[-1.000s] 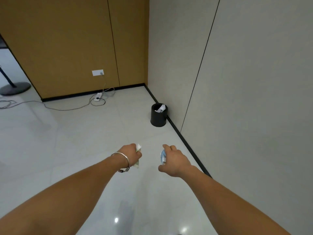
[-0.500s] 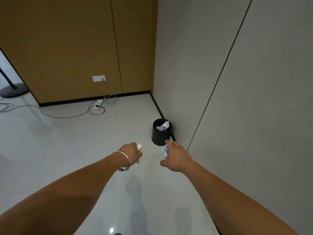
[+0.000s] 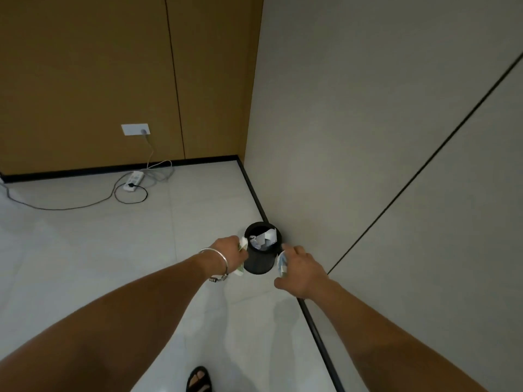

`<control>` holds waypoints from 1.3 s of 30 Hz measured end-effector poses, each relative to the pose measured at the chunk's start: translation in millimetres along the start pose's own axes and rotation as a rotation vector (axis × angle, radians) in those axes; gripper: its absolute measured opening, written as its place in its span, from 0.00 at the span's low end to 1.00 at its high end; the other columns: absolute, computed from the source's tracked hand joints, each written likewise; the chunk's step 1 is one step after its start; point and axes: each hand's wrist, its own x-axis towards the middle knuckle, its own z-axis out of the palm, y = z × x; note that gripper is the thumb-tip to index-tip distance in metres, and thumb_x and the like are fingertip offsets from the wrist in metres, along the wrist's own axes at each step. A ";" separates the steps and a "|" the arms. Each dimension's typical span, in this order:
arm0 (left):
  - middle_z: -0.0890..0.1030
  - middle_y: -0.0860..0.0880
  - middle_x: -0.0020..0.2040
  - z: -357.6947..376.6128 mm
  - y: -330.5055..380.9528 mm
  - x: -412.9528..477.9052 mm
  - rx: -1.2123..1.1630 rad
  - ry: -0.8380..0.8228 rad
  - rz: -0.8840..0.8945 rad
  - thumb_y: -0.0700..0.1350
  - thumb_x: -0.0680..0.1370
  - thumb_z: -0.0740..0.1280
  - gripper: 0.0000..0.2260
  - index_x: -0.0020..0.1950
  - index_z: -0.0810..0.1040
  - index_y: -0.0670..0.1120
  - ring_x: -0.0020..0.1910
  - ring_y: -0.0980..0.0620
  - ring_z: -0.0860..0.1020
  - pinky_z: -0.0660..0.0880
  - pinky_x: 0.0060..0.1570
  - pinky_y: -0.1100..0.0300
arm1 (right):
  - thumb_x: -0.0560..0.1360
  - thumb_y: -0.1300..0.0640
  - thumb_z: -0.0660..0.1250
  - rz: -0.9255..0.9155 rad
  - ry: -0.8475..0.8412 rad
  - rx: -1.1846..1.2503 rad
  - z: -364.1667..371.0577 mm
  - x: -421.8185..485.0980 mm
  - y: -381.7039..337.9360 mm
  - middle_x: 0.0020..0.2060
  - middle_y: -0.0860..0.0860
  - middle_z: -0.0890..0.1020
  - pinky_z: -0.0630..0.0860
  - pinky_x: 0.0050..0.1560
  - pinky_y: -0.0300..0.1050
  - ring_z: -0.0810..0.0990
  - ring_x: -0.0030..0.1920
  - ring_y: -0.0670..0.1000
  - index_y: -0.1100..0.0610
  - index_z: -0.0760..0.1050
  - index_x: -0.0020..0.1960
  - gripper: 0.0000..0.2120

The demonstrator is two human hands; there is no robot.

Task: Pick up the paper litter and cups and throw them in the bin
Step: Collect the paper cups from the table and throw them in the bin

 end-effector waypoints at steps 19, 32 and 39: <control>0.78 0.45 0.49 3.0 23.4 350.1 -0.136 -0.207 -0.249 0.55 0.78 0.61 0.15 0.54 0.74 0.44 0.42 0.50 0.74 0.69 0.41 0.60 | 0.70 0.46 0.71 -0.075 -0.201 0.073 -35.8 364.9 64.0 0.72 0.55 0.61 0.68 0.64 0.49 0.65 0.69 0.58 0.51 0.49 0.77 0.45; 0.77 0.50 0.41 213.4 -52.4 574.7 -0.279 -0.410 -0.498 0.54 0.78 0.61 0.12 0.51 0.74 0.45 0.40 0.52 0.76 0.68 0.37 0.64 | 0.71 0.43 0.71 -0.032 -0.404 0.089 154.2 577.8 163.3 0.71 0.51 0.63 0.75 0.60 0.48 0.67 0.69 0.54 0.49 0.47 0.78 0.46; 0.76 0.43 0.61 275.7 -79.7 624.9 -0.347 -0.525 -0.492 0.53 0.78 0.62 0.20 0.66 0.71 0.45 0.56 0.44 0.74 0.66 0.47 0.60 | 0.69 0.43 0.73 0.080 -0.450 0.210 221.7 612.7 194.0 0.77 0.52 0.55 0.72 0.65 0.53 0.62 0.74 0.57 0.48 0.46 0.79 0.49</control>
